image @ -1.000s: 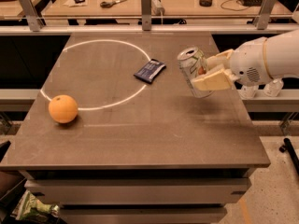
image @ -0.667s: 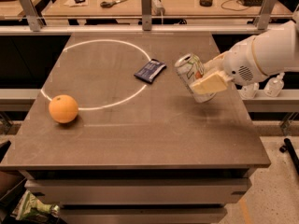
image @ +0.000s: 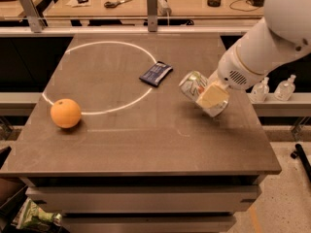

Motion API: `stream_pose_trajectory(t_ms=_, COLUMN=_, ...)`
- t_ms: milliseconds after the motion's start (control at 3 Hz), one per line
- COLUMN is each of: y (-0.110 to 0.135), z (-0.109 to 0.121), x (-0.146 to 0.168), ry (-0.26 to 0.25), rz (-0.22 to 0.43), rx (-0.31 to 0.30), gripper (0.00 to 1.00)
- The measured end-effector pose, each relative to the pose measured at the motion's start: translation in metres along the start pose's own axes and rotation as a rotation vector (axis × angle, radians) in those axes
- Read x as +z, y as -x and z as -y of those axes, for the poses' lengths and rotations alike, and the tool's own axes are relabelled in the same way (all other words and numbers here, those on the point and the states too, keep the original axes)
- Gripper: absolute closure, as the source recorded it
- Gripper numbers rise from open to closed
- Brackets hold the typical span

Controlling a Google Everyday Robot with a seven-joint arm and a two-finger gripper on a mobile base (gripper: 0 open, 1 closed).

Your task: Knock 7up can over

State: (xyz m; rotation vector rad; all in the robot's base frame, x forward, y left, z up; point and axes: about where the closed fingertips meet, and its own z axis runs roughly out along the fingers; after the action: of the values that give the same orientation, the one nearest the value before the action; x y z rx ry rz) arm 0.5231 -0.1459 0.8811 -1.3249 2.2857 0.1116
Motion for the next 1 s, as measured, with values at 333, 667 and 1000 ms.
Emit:
stream_pose_trajectory(t_ms=333, y=-0.008, z=-0.003, x=0.012, ry=0.000, rz=-0.148, rx=-0.037, gripper=1.00)
stream_pose_trajectory(t_ms=667, y=-0.010, z=-0.005, x=0.027, ry=0.022, rz=-0.246, rx=-0.073, gripper=1.00)
stream_pose_trajectory(t_ms=1000, y=-0.008, z=-0.005, x=0.025, ry=0.025, rz=-0.254, rx=-0.078, gripper=1.00)
